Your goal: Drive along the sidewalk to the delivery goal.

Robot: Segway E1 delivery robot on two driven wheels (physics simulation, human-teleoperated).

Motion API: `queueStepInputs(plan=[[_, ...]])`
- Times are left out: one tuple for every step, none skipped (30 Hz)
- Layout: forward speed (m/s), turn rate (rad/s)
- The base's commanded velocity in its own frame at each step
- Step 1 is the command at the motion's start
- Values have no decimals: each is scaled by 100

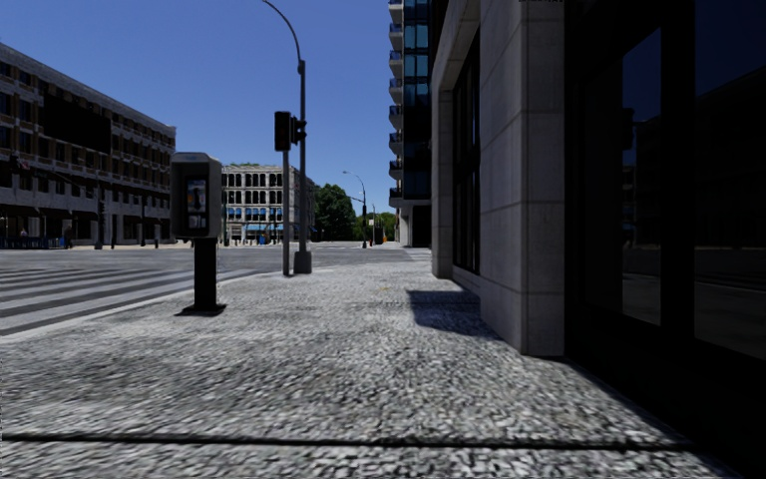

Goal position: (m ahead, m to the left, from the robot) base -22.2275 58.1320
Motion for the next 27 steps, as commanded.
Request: queueStepInputs(plan=[[200,0],[200,0],[200,0],[200,0],[200,0],[200,0],[200,0],[200,0],[200,0],[200,0],[200,0],[200,0],[200,0],[200,0],[188,0],[169,1],[154,1],[154,1],[149,1],[147,2],[147,2],[147,4],[147,12],[147,15],[147,15],[147,16],[147,16]])
